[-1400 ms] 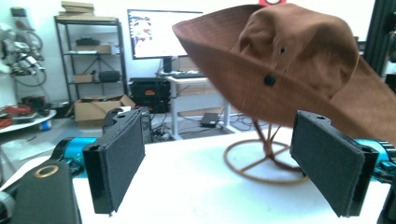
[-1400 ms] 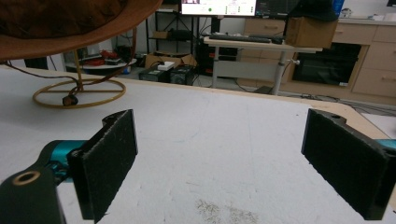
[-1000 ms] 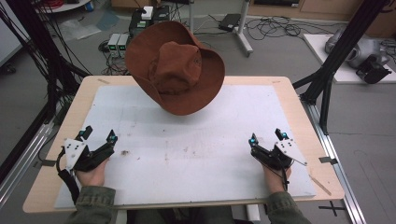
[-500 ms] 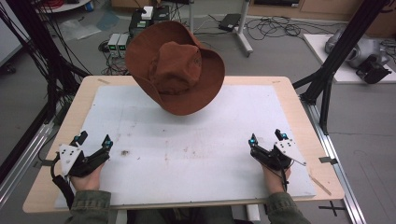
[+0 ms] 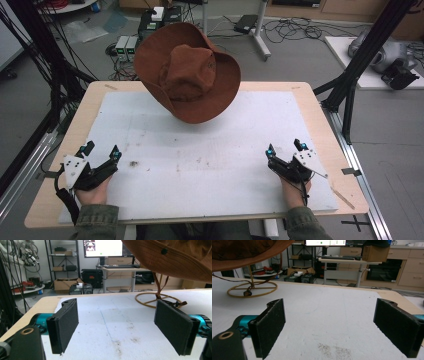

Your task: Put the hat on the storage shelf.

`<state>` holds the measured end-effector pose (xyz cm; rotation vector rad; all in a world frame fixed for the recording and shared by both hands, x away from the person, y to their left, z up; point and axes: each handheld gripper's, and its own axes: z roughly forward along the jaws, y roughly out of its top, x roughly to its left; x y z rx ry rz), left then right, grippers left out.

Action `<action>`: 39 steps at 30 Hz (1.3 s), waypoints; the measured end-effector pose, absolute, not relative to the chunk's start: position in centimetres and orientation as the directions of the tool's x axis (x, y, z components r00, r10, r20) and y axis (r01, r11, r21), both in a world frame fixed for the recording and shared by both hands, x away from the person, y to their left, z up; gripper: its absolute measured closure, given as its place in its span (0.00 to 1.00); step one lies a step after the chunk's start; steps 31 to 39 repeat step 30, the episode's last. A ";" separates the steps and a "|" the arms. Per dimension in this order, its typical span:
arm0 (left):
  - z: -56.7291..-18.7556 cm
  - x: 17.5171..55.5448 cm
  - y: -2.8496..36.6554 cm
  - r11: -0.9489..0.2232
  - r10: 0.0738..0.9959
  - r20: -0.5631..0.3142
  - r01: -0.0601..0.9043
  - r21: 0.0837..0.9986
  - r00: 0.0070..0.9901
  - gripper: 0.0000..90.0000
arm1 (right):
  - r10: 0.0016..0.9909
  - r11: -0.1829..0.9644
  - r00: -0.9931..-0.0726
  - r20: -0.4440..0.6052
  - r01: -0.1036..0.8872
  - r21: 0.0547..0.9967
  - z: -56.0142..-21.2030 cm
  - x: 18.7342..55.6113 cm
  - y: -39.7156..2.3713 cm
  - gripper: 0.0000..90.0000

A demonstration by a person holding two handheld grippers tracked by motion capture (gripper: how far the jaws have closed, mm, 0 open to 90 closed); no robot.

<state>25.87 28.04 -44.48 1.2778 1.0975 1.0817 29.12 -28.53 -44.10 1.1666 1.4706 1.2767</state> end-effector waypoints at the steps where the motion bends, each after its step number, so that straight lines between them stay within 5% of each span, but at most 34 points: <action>1: -44.5 25.9 28.1 0.008 0.987 -0.008 0.005 1.000 0.160 0.22 | 0.977 0.048 -0.211 -0.022 0.116 0.992 -44.1 29.1 -28.5 0.11; 39: -44.5 25.7 27.9 0.020 0.982 -0.024 0.025 0.999 0.188 0.22 | 0.977 0.038 -0.215 -0.009 0.134 0.990 -44.2 29.0 -28.5 0.11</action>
